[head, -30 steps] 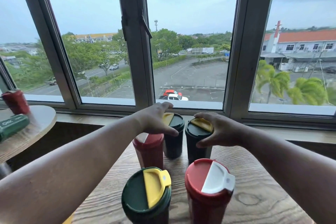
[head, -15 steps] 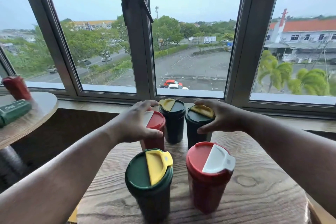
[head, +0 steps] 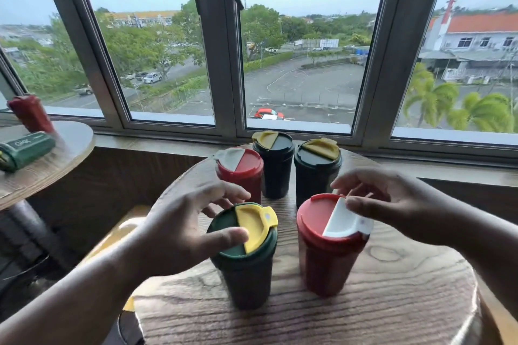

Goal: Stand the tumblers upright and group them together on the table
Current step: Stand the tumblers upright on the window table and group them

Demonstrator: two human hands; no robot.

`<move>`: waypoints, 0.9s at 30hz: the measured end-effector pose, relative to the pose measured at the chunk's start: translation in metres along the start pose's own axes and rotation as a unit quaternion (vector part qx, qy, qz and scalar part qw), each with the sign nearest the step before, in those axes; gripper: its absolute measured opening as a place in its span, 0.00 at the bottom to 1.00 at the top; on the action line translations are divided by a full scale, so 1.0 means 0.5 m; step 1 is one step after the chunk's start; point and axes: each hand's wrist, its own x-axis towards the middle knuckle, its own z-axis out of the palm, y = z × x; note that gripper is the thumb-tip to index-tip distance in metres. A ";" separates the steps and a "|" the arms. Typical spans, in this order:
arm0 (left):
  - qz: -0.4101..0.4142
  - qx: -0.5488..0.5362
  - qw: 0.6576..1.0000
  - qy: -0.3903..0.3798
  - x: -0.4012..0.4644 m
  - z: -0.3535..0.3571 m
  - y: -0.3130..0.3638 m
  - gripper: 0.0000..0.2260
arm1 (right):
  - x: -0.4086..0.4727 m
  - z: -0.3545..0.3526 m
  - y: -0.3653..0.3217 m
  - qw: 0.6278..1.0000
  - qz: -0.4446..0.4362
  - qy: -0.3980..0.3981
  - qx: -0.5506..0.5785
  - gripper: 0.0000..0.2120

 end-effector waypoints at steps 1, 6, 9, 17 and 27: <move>-0.003 0.007 1.000 -0.010 -0.004 0.003 0.000 0.25 | -0.008 0.003 -0.004 1.000 0.004 -0.018 0.003 0.36; 0.008 -0.019 0.998 -0.064 -0.016 -0.001 0.015 0.37 | -0.029 0.009 -0.027 0.997 -0.008 -0.072 0.008 0.44; 0.019 -0.002 0.997 -0.075 -0.018 -0.002 0.025 0.41 | -0.031 0.021 -0.042 0.994 -0.010 -0.071 -0.081 0.46; 0.014 0.024 1.000 -0.008 0.020 0.019 0.048 0.38 | -0.007 0.032 -0.046 0.997 0.006 0.006 -0.082 0.41; 0.001 0.121 0.992 0.022 0.062 0.048 0.069 0.36 | 0.027 0.031 -0.030 0.995 0.039 0.043 -0.081 0.49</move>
